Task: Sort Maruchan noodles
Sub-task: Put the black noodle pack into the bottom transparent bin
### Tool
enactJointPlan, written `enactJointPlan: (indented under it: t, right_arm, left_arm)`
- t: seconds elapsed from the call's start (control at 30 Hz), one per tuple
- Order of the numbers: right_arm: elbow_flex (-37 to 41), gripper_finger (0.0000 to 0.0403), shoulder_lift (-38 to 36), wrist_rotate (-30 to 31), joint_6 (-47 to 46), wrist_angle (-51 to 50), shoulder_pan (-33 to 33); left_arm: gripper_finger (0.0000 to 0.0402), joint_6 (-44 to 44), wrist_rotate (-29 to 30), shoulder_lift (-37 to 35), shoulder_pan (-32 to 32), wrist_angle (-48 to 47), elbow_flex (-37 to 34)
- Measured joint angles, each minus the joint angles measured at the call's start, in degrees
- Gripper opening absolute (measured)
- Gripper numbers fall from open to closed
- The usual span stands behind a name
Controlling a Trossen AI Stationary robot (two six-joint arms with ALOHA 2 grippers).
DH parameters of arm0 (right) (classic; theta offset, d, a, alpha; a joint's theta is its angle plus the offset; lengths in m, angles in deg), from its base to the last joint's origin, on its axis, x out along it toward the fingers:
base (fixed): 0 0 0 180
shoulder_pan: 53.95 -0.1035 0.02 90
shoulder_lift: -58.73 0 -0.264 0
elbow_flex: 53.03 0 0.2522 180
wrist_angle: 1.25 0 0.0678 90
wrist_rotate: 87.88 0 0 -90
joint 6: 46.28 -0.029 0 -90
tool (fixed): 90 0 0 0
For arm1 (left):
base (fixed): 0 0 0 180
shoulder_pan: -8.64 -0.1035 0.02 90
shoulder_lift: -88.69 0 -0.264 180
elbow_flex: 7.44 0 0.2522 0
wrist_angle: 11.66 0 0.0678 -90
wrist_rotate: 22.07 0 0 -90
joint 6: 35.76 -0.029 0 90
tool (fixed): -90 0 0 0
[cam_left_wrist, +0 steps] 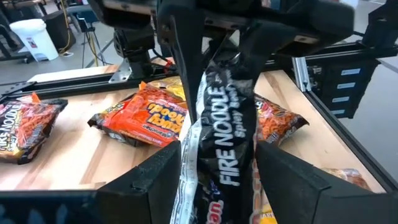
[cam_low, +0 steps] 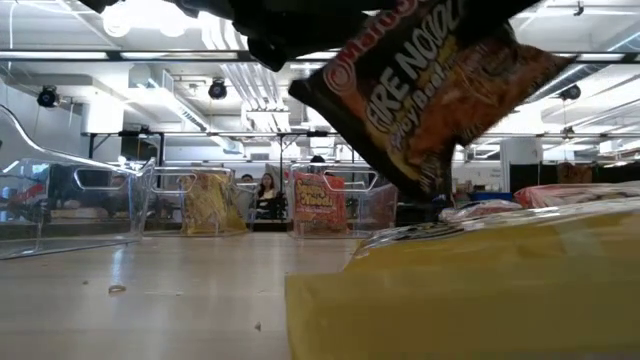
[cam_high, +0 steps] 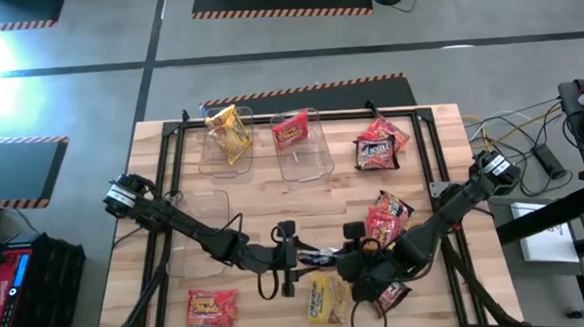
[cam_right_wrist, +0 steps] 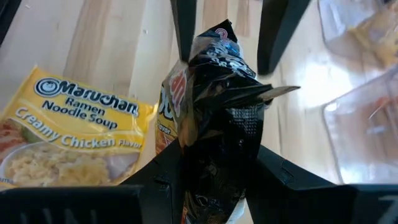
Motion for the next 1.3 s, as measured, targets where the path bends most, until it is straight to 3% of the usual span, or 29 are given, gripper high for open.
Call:
enactJointPlan:
  t: [1.1,1.3]
  right_arm:
    - [-3.39,0.0114,-0.02,0.32,15.73,2.14,0.74]
    - [-3.39,0.0114,-0.02,0.37,15.78,2.35,0.74]
  left_arm:
    - [0.0191,2.86,-3.05,0.00,-0.94,-1.31,0.04]
    - [0.0164,2.24,-3.23,0.00,-0.96,-1.27,0.04]
